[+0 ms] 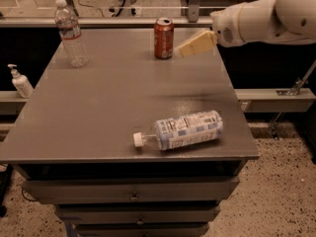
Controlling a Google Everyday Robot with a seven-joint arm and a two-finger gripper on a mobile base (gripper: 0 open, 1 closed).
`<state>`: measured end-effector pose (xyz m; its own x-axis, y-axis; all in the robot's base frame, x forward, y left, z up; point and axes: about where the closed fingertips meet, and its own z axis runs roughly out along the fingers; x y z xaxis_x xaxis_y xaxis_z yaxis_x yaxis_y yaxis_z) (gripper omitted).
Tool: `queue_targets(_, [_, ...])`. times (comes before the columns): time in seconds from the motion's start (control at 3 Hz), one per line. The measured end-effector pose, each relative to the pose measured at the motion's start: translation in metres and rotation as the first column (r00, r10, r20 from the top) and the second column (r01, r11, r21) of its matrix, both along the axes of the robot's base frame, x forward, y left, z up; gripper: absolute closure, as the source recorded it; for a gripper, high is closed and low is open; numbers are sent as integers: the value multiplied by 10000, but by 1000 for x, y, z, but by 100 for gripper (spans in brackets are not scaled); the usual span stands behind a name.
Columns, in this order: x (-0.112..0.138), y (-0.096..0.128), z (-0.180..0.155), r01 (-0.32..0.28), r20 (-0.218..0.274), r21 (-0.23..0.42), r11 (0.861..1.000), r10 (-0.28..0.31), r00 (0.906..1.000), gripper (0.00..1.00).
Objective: Move coke can near blue plastic bottle
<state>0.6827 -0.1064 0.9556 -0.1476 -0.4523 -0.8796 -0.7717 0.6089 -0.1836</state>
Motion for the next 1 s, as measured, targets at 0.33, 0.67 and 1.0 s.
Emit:
queue_targets(0.33, [36, 25, -14, 65, 119, 535, 9985, -71, 9999, 0])
queue_targets(0.67, [70, 42, -27, 112, 230, 924, 9957, -134, 9996, 0])
queue_targets(1.0, [101, 48, -45, 332, 214, 1208, 9921, -360, 9991, 0])
